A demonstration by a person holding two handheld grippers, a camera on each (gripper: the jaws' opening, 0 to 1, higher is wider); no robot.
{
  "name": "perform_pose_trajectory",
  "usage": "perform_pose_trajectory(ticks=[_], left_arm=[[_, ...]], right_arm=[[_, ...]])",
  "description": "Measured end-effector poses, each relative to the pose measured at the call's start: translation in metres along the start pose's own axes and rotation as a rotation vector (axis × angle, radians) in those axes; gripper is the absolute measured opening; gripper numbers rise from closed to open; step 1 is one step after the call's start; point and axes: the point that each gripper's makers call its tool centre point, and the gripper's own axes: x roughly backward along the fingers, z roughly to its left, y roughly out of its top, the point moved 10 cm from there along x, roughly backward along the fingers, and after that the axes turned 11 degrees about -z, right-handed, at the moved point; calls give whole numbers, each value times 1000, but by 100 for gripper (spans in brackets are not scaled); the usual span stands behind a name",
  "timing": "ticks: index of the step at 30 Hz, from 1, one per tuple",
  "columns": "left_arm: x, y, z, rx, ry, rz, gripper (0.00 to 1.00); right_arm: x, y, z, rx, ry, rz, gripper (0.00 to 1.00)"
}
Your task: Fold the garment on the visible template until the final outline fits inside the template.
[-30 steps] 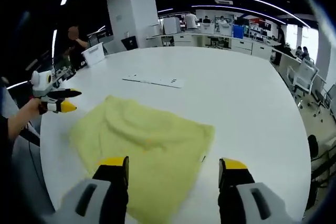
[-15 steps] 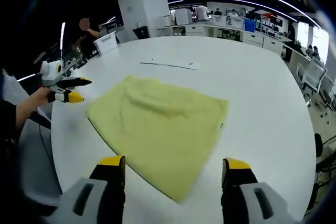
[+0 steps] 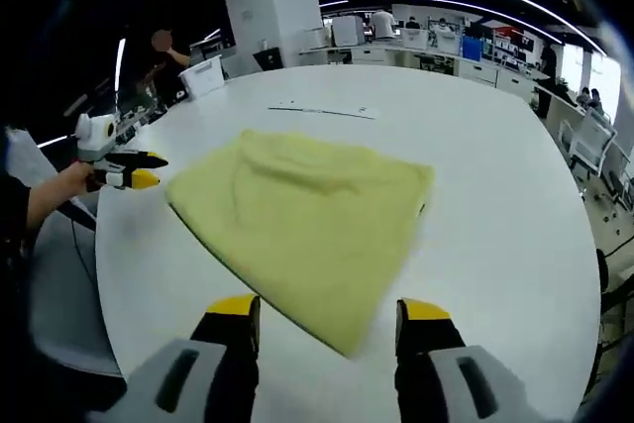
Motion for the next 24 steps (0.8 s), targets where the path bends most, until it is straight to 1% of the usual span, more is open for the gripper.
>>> perform_pose_trajectory(ticks=[3,7,10,13,15,17,20,24], left_arm=[[2,-6,-3,8,-4,8,37],[1,-15,-6,42,-1,20,32],[0,-18,-9,57,-6,16,27],[-1,-21,-11,78,-1,19,20],[-2,-21,-13,85,-5,8,17],[-4,-22,-15,108,-17,-4,15],[-9,-25,-17,122,-16,7,14],[-9,-27,-17,125,-13,7,3]], right_arm=[[-1,-7,0,3,-3,8,46],[-2,-15,0,5,-13,13,41],[-2,-19,-1,4,-21,9,36],[-3,-22,-2,-4,-32,2,31],[-3,-23,-2,-12,-37,-4,29],[-4,-25,-2,-13,-40,-5,28],[-4,-26,-2,-10,-45,-6,25],[-5,-27,-5,1,-53,-14,17]])
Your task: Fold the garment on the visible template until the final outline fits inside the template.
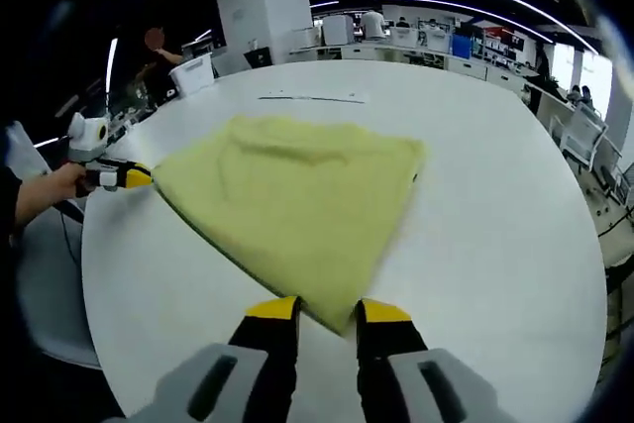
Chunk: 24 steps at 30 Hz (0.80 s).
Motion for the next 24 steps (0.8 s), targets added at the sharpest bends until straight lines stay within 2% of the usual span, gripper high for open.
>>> perform_pose_trajectory(ticks=[5,10,15,18,20,24], left_arm=[[-1,0,1,-34,-7,-6,1],[2,3,3,-47,-18,-10,0],[4,4,7,-106,-53,1,0],[7,7,15,-190,-46,29,0],[9,7,15,-161,-71,10,0],[8,9,14,-218,-78,30,0]], right_arm=[[-2,0,-1,-5,1,-13,12],[-1,0,-1,-11,11,-14,2],[0,0,-2,-19,19,-16,0],[0,1,-2,-20,16,-15,0],[0,0,-2,-21,17,-13,0],[0,0,-2,-27,16,-10,0]])
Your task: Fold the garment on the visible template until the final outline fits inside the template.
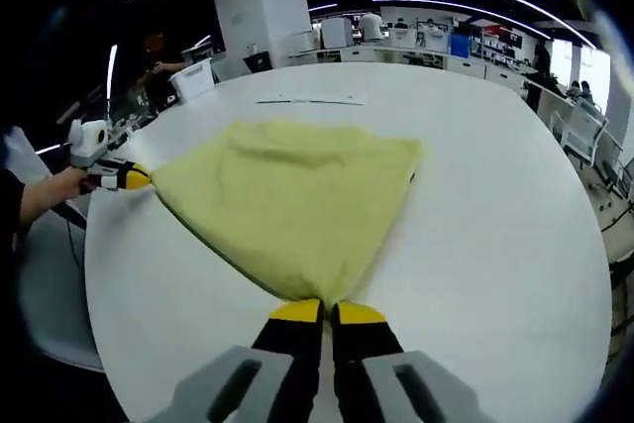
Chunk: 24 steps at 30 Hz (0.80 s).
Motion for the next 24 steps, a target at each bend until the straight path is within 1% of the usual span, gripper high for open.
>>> perform_pose_trajectory(ticks=[7,12,24], left_arm=[[2,-2,-2,-15,-6,19,0],[10,-5,-5,-27,-8,31,0],[27,-13,-10,-21,2,51,0]], right_arm=[[2,-1,1,-10,-1,2,0],[5,-3,6,-6,17,11,0],[13,-9,21,1,43,24,0]])
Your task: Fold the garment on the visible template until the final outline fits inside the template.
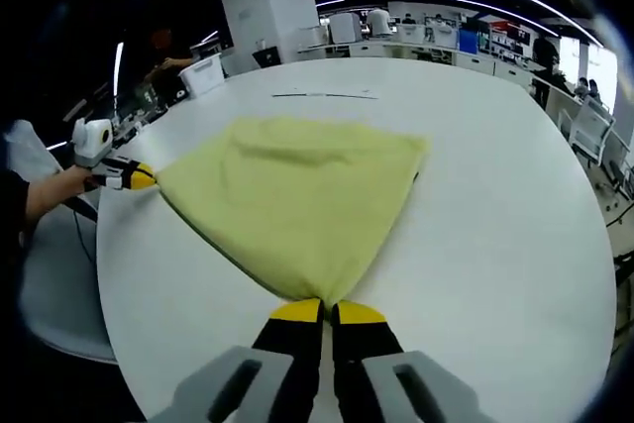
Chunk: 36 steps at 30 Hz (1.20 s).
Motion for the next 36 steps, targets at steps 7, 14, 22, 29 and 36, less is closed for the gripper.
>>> perform_pose_trajectory(ticks=[7,14,22,29,36], left_arm=[[9,-9,-2,13,10,9,0],[11,-12,-3,22,23,11,0],[11,-14,-4,34,36,-2,0],[12,-14,-6,43,50,4,10],[22,-7,-6,121,78,-47,41]], right_arm=[[3,-4,6,-4,13,4,0],[3,-6,5,0,14,9,0],[2,-7,3,6,3,17,0],[3,-8,2,-28,-34,21,9],[11,2,6,-24,-64,-10,43]])
